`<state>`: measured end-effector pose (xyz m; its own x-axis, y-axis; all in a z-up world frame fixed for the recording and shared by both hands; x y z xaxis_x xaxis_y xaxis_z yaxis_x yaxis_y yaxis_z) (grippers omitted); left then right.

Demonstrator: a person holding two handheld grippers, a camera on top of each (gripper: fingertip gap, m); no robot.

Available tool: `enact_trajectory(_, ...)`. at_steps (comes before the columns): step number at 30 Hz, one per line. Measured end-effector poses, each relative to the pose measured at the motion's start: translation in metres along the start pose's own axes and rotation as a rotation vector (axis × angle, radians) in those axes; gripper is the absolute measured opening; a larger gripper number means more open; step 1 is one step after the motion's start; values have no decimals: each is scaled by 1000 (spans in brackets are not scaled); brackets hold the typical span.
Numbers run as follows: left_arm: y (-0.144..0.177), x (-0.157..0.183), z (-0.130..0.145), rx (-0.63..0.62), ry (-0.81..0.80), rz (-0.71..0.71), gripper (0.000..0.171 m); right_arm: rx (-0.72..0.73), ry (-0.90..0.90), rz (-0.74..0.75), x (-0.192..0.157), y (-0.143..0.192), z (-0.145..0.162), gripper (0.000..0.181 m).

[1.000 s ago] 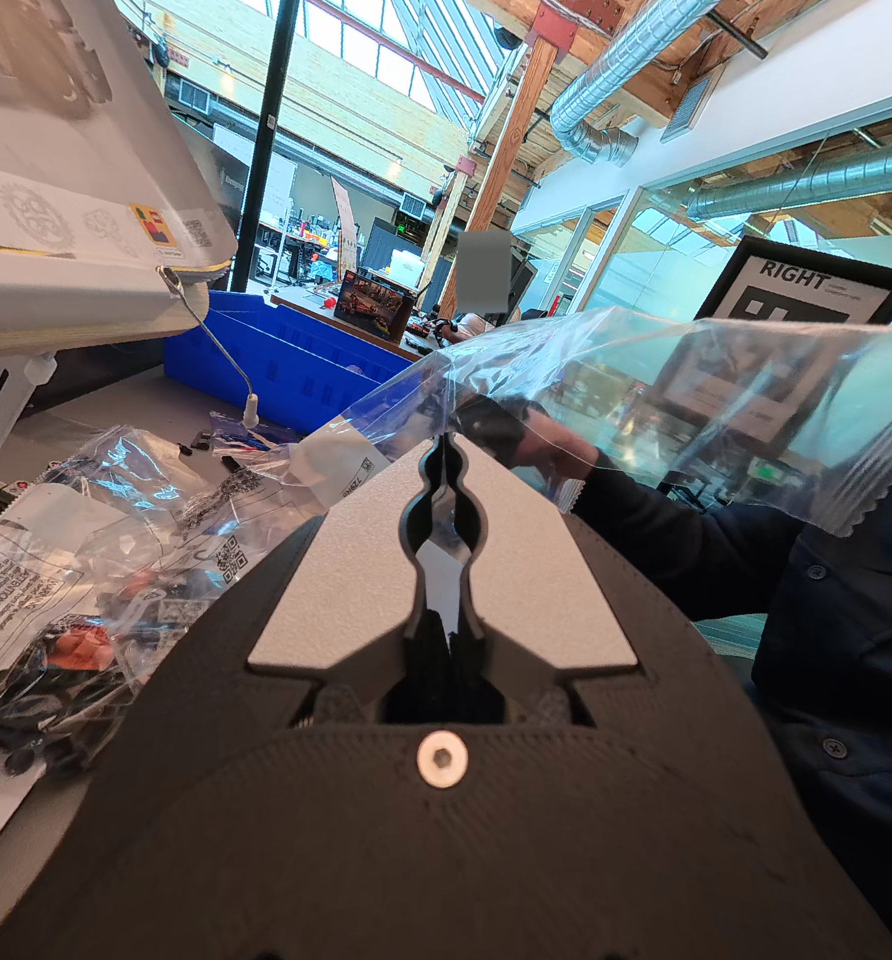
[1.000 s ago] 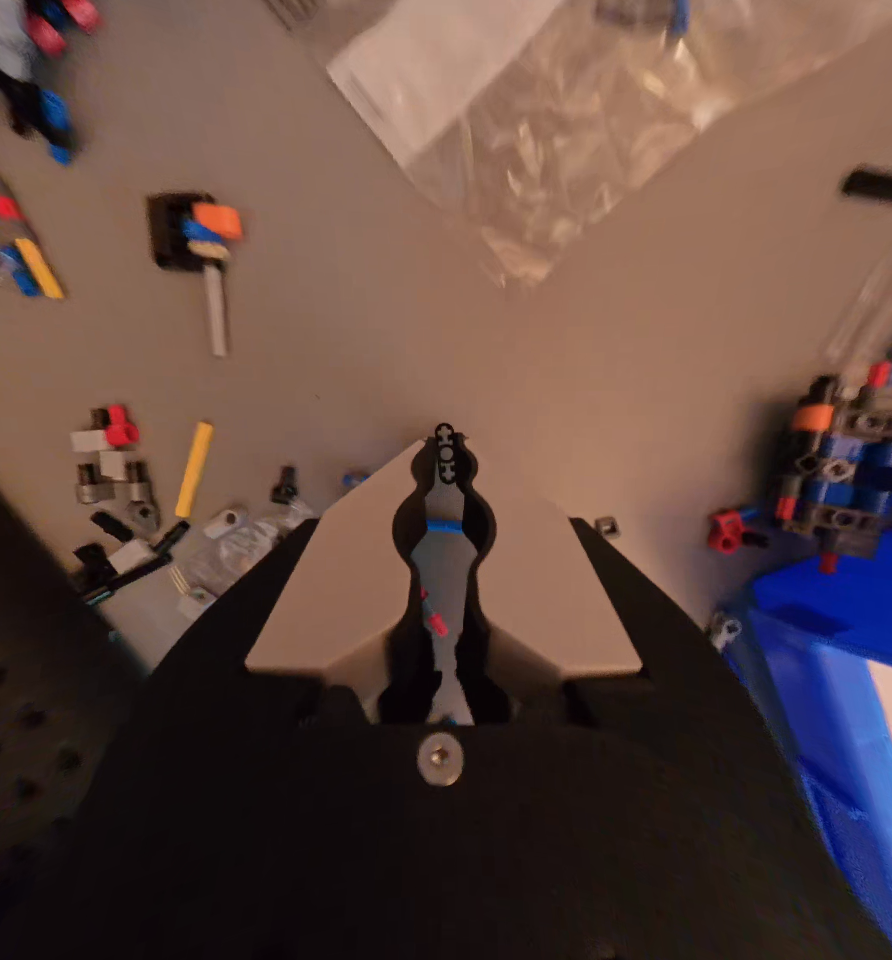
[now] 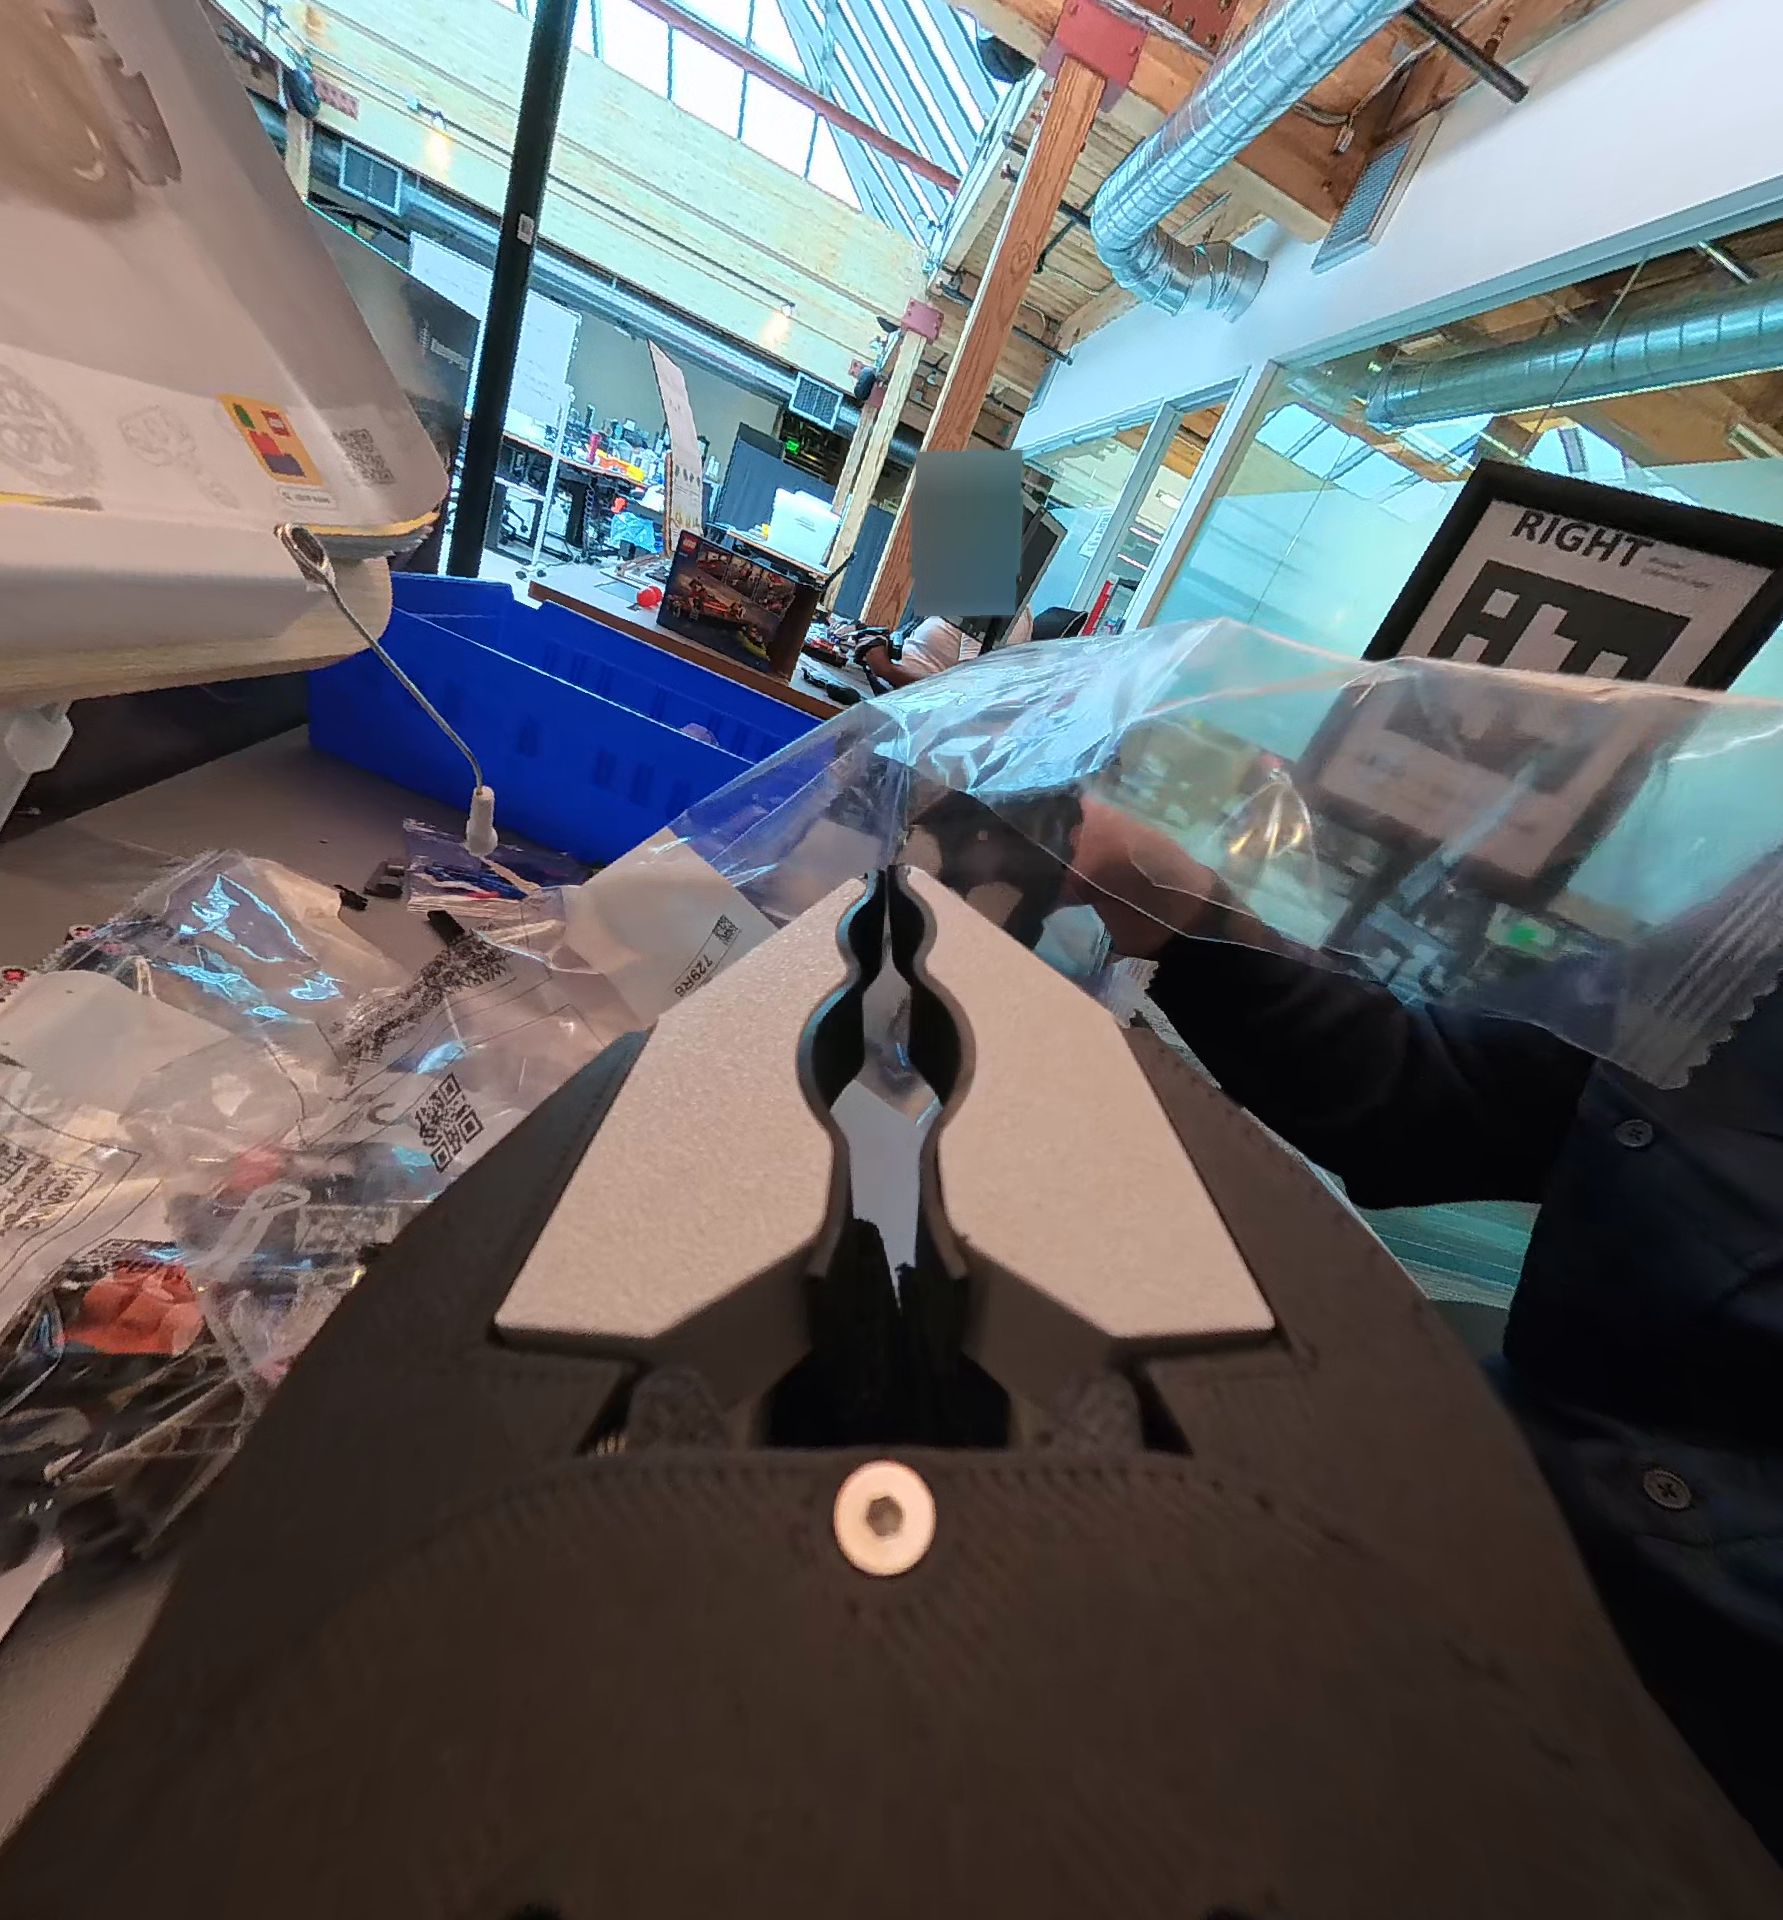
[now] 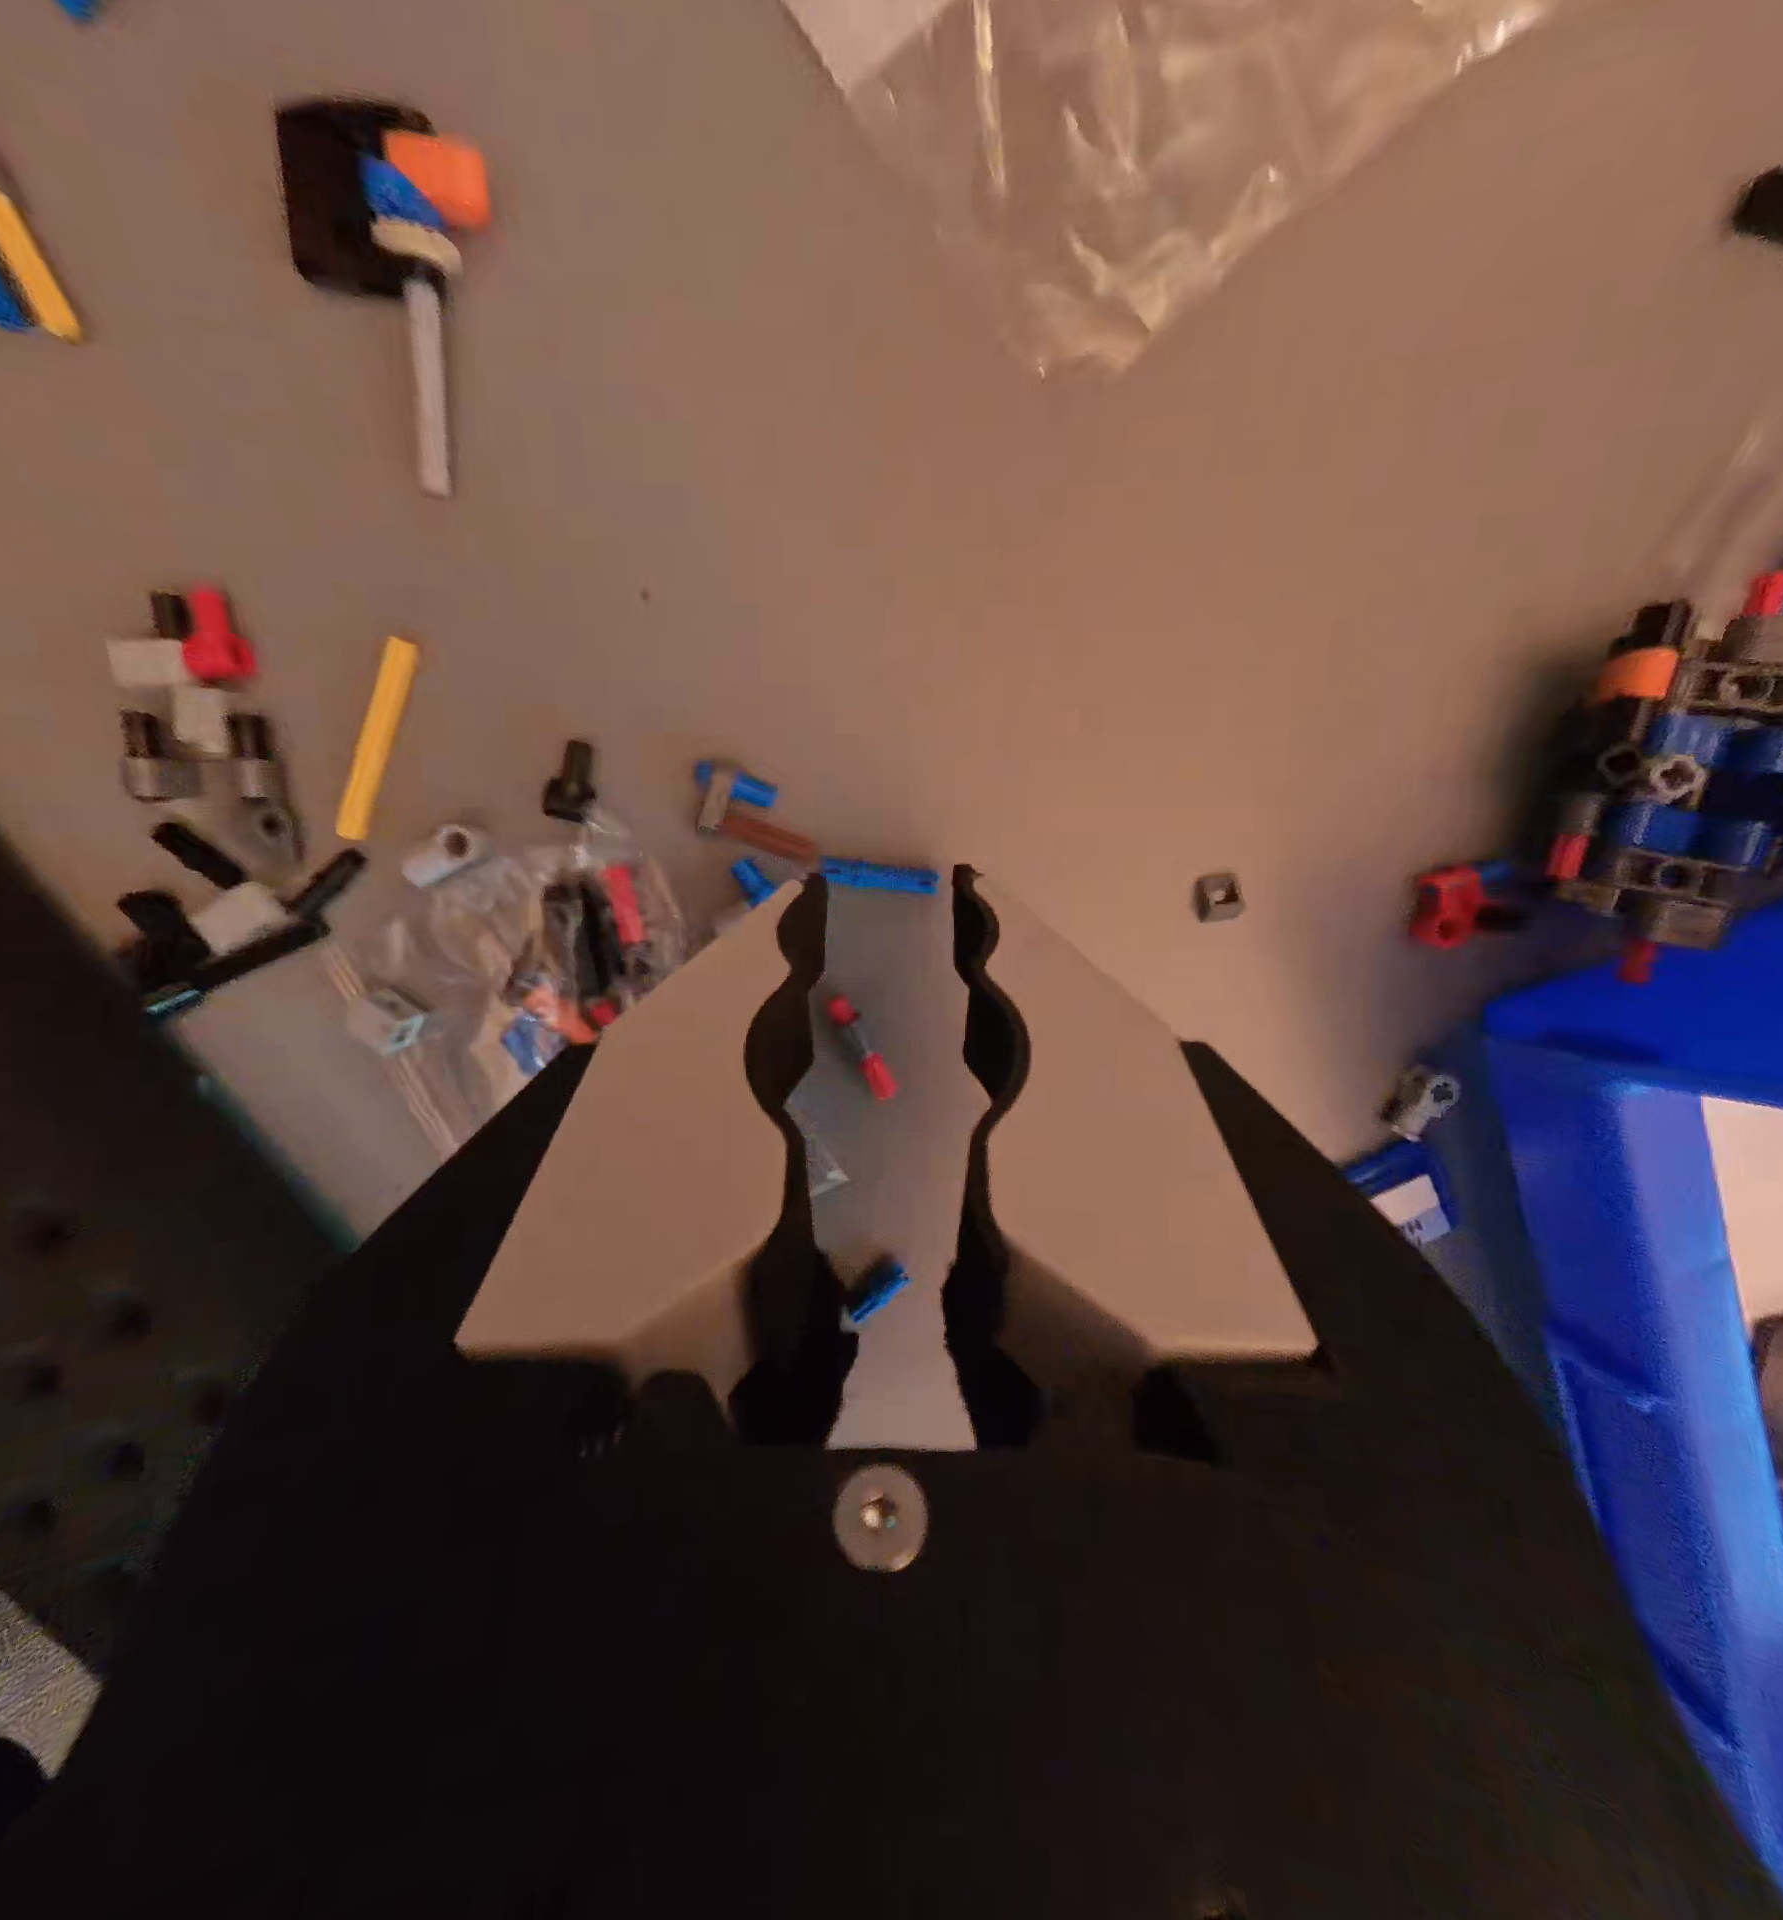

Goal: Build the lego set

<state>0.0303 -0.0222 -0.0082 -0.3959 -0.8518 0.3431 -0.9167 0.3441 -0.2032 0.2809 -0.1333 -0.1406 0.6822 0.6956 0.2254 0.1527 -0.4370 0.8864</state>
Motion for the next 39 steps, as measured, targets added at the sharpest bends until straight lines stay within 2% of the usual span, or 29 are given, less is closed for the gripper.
enact_trajectory(6,0,-2,1,-3,6,-2,0,16,23,-37,-1,-11,2,20)
enact_trajectory(10,2,-3,1,0,8,-5,0,32,33,-59,-2,-11,1,4)
enact_trajectory(15,2,-4,2,-2,9,-6,0,75,40,-55,-4,-4,-7,2)
enact_trajectory(18,1,-4,3,-5,11,-5,0,259,65,-37,-12,25,-48,2)
enact_trajectory(23,-2,-5,6,-17,17,-1,0,616,116,-31,-34,85,-149,2)
enact_trajectory(26,-2,-5,6,-22,16,-1,0,628,186,69,-43,79,-189,3)
enact_trajectory(28,-1,-4,5,-21,12,-2,0,565,215,104,-45,64,-199,12)
enact_trajectory(29,-1,-3,4,-17,10,-2,0,542,210,120,-44,59,-200,18)
enact_trajectory(33,2,-4,1,-8,7,-3,0,586,154,127,-37,70,-186,13)
enact_trajectory(36,1,-4,2,-9,10,0,0,545,87,86,-25,79,-151,9)
enact_trajectory(39,-1,-3,3,-11,11,2,0,349,90,-36,-30,61,-97,13)
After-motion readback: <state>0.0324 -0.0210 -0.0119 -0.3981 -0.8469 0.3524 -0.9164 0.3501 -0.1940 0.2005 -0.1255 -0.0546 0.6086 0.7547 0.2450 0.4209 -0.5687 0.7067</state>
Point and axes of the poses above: each gripper's, where its closed fingertips meet, y back along the fingers, z out of its underside, x = y × z across the jaws, the point moved 3 cm from there along y, back along the fingers, and after that the axes turned 12 degrees about z, right-handed, at the moved point
